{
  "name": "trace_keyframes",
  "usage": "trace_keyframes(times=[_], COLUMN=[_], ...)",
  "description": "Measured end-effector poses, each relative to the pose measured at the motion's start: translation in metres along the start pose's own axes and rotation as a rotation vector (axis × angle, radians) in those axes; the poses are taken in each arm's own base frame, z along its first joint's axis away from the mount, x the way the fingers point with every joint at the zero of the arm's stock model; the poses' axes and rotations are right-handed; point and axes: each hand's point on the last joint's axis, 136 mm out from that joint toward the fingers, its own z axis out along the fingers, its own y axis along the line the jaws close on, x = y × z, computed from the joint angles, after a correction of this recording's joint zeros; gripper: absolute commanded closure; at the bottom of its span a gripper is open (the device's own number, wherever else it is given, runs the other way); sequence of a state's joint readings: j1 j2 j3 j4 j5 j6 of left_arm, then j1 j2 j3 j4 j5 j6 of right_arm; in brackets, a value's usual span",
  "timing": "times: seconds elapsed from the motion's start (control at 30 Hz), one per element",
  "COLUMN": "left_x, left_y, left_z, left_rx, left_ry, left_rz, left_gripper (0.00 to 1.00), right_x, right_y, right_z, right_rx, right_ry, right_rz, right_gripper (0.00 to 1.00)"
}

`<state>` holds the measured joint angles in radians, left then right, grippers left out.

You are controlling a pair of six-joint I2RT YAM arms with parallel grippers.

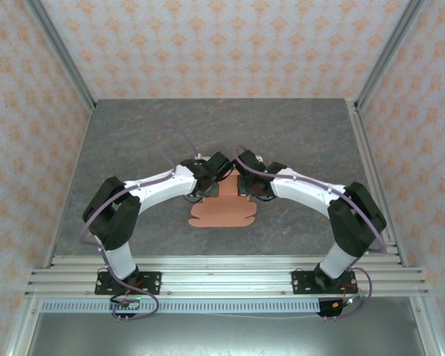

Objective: Fold the paper box

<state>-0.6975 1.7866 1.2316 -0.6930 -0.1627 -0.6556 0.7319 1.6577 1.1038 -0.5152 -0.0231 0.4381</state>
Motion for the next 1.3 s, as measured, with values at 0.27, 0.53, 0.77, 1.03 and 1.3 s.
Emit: trace_keyframes(times=[0.27, 0.53, 0.77, 1.03, 1.3], left_x=[-0.012, -0.019, -0.013, -0.012, -0.022], left_y=[0.007, 0.021, 0.021, 0.007, 0.02], left_z=[0.014, 0.014, 0.002, -0.046, -0.067], left_rx=[-0.027, -0.067, -0.047, 0.046, 0.084], left_ry=[0.011, 0.01, 0.042, -0.018, -0.078], left_rz=[-0.037, -0.027, 0.032, 0.084, 0.038], left_gripper=[0.78, 0.43, 0.3, 0.24, 0.23], right_x=[-0.014, -0.02, -0.023, -0.002, -0.001], right_y=[0.007, 0.006, -0.001, -0.007, 0.003], right_z=[0.015, 0.016, 0.008, 0.021, 0.019], right_rx=[0.003, 0.045, 0.098, 0.22, 0.22], right_ry=[0.02, 0.044, 0.06, 0.119, 0.129], right_rz=[0.014, -0.006, -0.061, -0.166, -0.243], right_gripper=[1.0, 1.0, 0.99, 1.0, 1.0])
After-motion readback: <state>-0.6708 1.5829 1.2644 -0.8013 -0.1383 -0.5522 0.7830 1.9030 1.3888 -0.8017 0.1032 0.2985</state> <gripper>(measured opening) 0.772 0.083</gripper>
